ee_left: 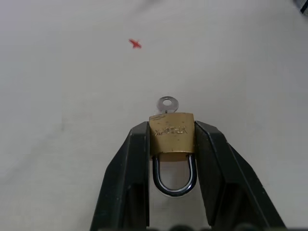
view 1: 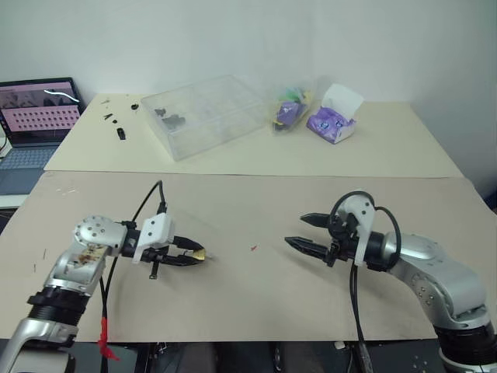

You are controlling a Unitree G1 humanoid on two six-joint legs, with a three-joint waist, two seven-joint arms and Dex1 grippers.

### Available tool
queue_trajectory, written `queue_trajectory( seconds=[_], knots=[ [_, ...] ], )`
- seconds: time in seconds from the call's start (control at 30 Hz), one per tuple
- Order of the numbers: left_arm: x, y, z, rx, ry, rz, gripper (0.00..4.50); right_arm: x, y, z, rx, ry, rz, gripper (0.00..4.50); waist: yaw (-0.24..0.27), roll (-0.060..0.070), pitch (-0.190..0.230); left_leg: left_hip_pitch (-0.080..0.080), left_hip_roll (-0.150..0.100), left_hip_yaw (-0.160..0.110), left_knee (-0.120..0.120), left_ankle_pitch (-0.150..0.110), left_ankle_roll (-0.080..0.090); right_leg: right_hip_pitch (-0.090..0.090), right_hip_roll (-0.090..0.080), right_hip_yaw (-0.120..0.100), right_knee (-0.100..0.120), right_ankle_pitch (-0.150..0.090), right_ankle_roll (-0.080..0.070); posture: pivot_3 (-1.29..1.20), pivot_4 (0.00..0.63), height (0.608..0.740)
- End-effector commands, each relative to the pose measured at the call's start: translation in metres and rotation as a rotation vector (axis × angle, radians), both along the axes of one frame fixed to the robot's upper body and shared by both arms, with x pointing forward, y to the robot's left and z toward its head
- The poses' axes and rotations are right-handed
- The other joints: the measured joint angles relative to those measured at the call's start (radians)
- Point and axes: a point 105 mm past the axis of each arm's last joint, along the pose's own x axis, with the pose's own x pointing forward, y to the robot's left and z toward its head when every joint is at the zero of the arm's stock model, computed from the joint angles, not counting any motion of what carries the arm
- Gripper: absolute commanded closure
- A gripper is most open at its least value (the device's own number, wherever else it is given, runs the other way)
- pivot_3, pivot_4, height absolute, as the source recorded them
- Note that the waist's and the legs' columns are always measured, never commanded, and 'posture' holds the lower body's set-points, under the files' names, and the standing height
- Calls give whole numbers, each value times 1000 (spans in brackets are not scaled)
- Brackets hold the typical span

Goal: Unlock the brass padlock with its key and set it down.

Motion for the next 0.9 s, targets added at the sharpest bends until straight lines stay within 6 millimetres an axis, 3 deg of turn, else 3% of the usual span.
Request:
queue_trajectory(
  seconds=[0.03, 0.23, 0.3, 0.4, 0.5, 0.67, 0.9],
  knots=[
    [-9, -8, 27, -42, -19, -30, 3691, -4, 7, 13, 5, -65, 63, 464, 1, 0, 0, 0, 0, 0, 0, 0, 0, 0, 0, 0, 0, 0, 0, 0, 150, 740],
    [-10, -17, 44, -94, -18, -6, 3691, -10, 20, 24, -48, -151, 134, 464, 2, 0, 1, 0, 0, 0, 0, 0, 0, 0, 0, 0, 0, 0, 0, 0, 150, 740],
    [-9, -19, 45, -99, -20, 0, 3691, -6, 19, 20, -191, -252, 133, 464, 2, 0, 1, 0, 0, 0, 0, 0, 0, 0, 0, 0, 0, 0, 0, 0, 150, 740],
    [-7, -21, 48, -110, -22, 13, 3691, 2, 7, -1, -582, -541, 182, 464, 3, 0, 1, 0, -1, 1, 0, 0, 0, -1, 0, 0, 0, -1, 0, 0, 150, 740],
    [-5, -21, 48, -112, -23, 18, 3691, 0, 14, 2, -673, -777, 240, 464, 4, 0, 1, 0, -1, 1, 0, 0, 0, -2, -1, 0, -1, -1, -1, 0, 150, 740],
    [-1, -25, 51, -121, -32, 13, 3691, -8, 36, 9, -698, -1191, 292, 464, 1, -1, 1, -6, -1, 1, 0, 0, 0, -8, 0, 0, 1, 1, 2, 0, 150, 740],
    [2, -38, 58, -147, -44, -32, 3691, -17, 53, 10, -610, -1499, 313, 464, 3, -1, 1, -7, -1, 1, 3, 0, 0, -9, 0, 1, 2, 4, 6, 0, 150, 740]
  ],
)
